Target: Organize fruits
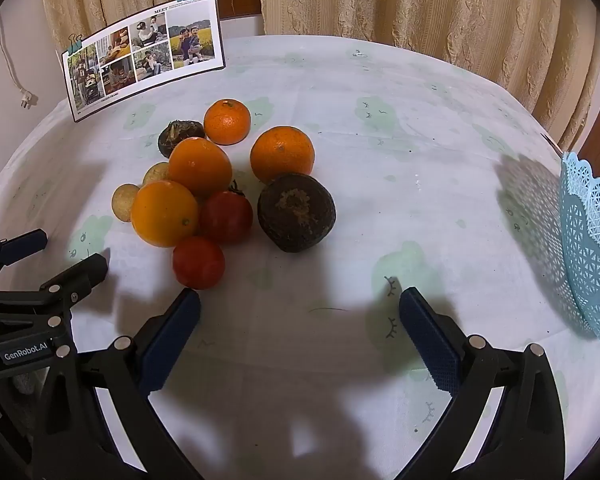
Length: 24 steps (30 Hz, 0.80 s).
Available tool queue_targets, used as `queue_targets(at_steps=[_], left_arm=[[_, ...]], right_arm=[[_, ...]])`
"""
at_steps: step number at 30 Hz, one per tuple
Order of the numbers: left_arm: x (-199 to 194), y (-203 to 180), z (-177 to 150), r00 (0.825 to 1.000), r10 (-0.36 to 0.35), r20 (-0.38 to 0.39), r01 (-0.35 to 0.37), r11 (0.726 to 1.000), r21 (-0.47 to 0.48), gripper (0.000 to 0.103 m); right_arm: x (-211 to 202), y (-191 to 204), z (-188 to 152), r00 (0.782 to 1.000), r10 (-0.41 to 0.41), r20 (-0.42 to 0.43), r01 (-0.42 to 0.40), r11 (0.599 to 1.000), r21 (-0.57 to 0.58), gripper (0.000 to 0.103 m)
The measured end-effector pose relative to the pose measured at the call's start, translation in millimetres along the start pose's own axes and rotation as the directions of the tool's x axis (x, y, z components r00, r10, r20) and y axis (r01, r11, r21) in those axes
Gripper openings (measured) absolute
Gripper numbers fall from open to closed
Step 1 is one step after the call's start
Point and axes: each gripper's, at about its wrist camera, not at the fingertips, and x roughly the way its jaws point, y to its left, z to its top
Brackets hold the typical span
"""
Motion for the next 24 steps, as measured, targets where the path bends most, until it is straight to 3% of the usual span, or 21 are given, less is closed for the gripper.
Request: queue_targets(at_steps=[24], left_arm=[[-1.5,1.9,-0.1,1.000,0.004,-0.001,-0.004,1.000,-0.008,0.098]], right_arm=[[-0.3,0.4,0.2,1.000,-0.001,0.000,0.001,1.000,0.000,0.101]])
